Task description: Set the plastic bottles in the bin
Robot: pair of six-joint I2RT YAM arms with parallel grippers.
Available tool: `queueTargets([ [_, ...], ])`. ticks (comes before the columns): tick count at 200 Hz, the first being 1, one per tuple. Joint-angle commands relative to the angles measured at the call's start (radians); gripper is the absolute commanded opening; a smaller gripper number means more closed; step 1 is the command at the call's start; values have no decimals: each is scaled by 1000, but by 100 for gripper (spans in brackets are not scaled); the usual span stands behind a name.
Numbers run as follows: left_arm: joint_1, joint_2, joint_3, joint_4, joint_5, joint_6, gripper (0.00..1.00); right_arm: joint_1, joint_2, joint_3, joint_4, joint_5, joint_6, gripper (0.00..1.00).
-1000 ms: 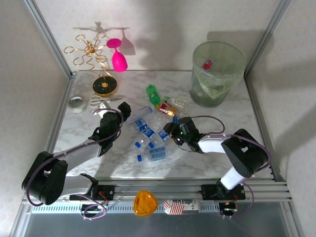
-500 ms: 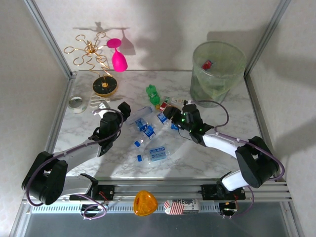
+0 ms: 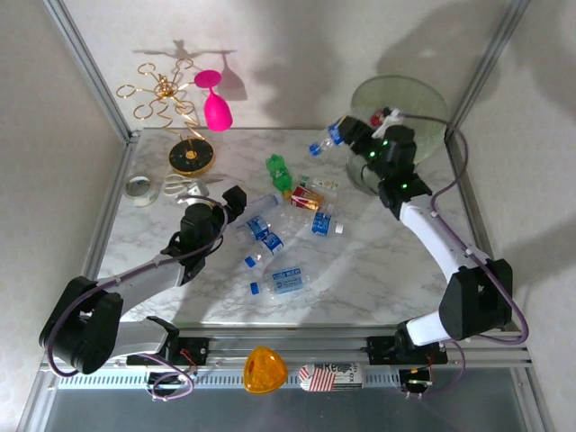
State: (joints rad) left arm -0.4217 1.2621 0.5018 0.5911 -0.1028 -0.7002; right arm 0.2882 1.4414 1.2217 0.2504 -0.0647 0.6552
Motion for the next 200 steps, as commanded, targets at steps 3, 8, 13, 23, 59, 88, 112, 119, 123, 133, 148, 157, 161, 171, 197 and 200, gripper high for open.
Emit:
queueTargets([
  [3, -7, -17, 21, 41, 84, 56, 100, -92, -7, 103, -2, 37, -81, 42],
  [8, -11, -15, 25, 41, 87, 63, 100, -111, -2, 120, -1, 40, -83, 42],
  [13, -19, -14, 27, 37, 87, 70, 100, -130, 6, 139, -2, 45, -84, 42],
  [23, -31, -9, 35, 31, 87, 86, 100, -166, 21, 173, -3, 53, -86, 41],
  [59, -89, 11, 71, -4, 68, 142, 100, -254, 67, 244, -13, 132, -107, 41],
  [88, -131, 48, 97, -8, 73, 159, 100, -296, 99, 244, 9, 142, -98, 41],
  [112, -155, 75, 112, 1, 87, 155, 100, -302, 127, 246, 3, 169, -132, 41],
  [119, -159, 80, 114, 5, 91, 151, 100, -301, 136, 245, -4, 174, -141, 41],
  [123, -161, 84, 115, 7, 93, 150, 100, -301, 140, 244, -7, 177, -146, 41],
  [133, -166, 91, 120, 10, 101, 148, 100, -300, 154, 241, -13, 182, -158, 42],
  [148, -173, 102, 127, 9, 107, 148, 100, -301, 175, 238, -29, 177, -166, 42],
  [157, -176, 106, 133, 6, 110, 149, 100, -302, 191, 237, -35, 172, -169, 43],
  [161, -178, 108, 135, 4, 110, 149, 100, -301, 197, 238, -39, 168, -169, 43],
  [171, -181, 109, 140, 0, 112, 151, 100, -301, 215, 241, -48, 159, -169, 43],
  [197, -186, 105, 148, -12, 111, 157, 100, -301, 261, 275, -82, 136, -173, 48],
  [200, -187, 105, 149, -13, 110, 157, 100, -301, 266, 280, -87, 134, -175, 49],
])
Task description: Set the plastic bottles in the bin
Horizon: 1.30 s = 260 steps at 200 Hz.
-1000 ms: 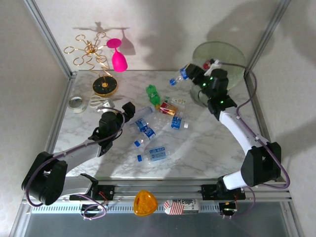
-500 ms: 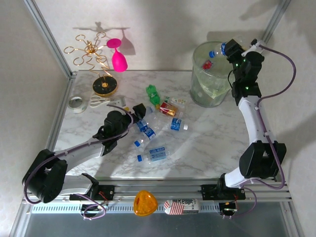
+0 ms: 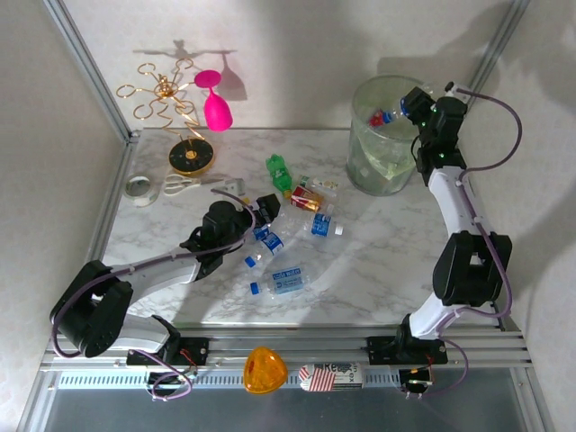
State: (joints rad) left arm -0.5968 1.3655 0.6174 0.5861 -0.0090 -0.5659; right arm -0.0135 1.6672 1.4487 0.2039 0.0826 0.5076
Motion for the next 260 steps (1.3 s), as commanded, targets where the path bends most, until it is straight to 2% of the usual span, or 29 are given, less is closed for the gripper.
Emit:
queueTargets([
  [1, -12, 1, 33, -9, 15, 23, 100, 0, 41, 54, -43, -13, -27, 49],
  [36, -15, -2, 32, -11, 15, 21, 99, 1, 44, 86, -67, -29, -30, 76],
  [57, -18, 4, 36, -2, 29, 18, 100, 1, 8, 86, -70, -26, -42, 89],
  [66, -20, 7, 40, -2, 33, 22, 100, 1, -14, 85, -70, -27, -50, 98],
  [117, -30, 17, 87, -58, 94, 97, 100, 12, -188, 33, -86, -100, -78, 99],
  [150, -48, 0, 142, -183, 153, 196, 100, 54, -320, -80, -71, -189, -82, 99],
  [184, -101, -14, 187, -377, 182, 290, 100, 131, -432, -239, -54, -224, -68, 99],
  [260, -269, -21, 204, -680, 155, 375, 97, 281, -574, -664, 111, -278, 132, 99],
])
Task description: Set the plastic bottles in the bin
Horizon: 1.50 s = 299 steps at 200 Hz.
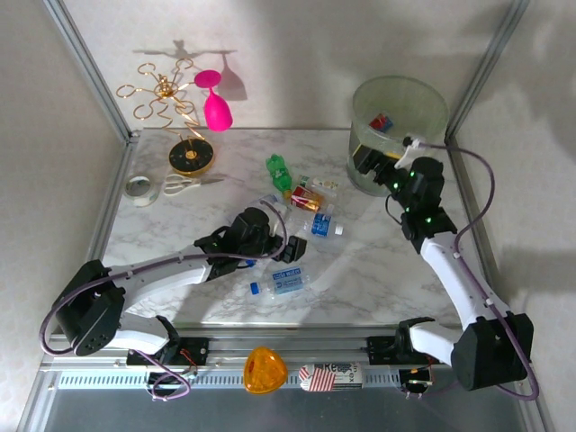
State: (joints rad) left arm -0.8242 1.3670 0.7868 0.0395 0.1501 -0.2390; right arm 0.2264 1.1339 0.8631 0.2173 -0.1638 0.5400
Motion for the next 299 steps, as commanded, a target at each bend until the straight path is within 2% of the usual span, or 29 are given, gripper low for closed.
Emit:
queueTargets([
  [1, -44, -21, 35, -136, -4, 49, 97, 43, -41, -82, 97, -32, 101, 99],
  [31, -87, 8, 31, -214, 4, 53, 97, 109, -37, -154, 97, -13, 149, 99],
  [93, -121, 74, -3, -271, -15, 32, 98, 133, 23, -137, 72, -29, 149, 99],
  [171, -171, 225, 26, -343, -128, 51, 98, 155, 86, -116, 91, -47, 169, 99],
  [209, -178, 254, 24, -353, -137, 66, 85, 159, 101, -103, 88, -44, 165, 99],
  [241, -178, 243, 38, -335, -112, 62, 67, 159, 115, -86, 84, -47, 156, 99],
  [275, -173, 193, 63, -292, -131, 41, 56, 161, 123, -66, 75, -60, 134, 99],
  [299, -144, 135, 76, -220, -142, 5, 52, 160, 113, -51, 68, -71, 117, 99],
])
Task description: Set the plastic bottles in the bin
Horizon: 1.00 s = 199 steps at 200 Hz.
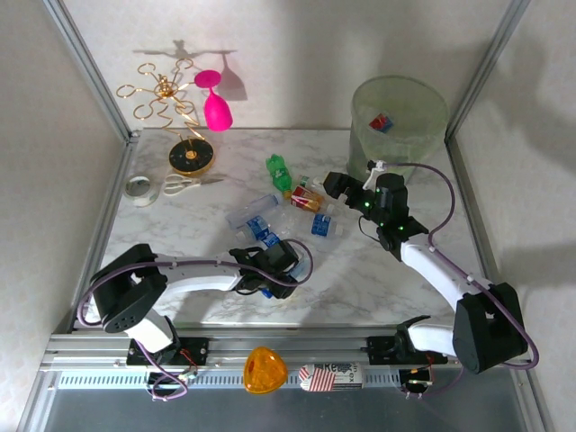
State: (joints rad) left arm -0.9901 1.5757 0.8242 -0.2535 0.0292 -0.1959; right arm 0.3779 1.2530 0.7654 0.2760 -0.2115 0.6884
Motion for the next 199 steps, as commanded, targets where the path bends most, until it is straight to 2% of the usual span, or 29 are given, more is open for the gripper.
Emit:
queueTargets([
  [1, 24, -76, 39, 77, -20, -41, 52, 9, -6, 48, 10, -25, -31, 99],
  [18, 59, -122, 45, 172, 3, -85, 51, 10, -16, 55, 31, -59, -31, 99],
  [42, 113, -162, 53, 347, 90, -163, 51, 9, -27, 58, 90, -117, -19, 99],
  [72, 181, -172, 10, 600, 148, -275, 51, 9, -41, 56, 146, -176, -12, 99],
  [100, 211, -149, -14, 787, 201, -310, 51, 8, -21, 49, 213, -276, 4, 98],
  [137, 217, -96, 29, 842, 262, -295, 51, 9, -7, 9, 330, -365, 58, 97],
  [199, 215, -30, 53, 891, 317, -329, 53, 14, 42, -1, 347, -393, 59, 95],
])
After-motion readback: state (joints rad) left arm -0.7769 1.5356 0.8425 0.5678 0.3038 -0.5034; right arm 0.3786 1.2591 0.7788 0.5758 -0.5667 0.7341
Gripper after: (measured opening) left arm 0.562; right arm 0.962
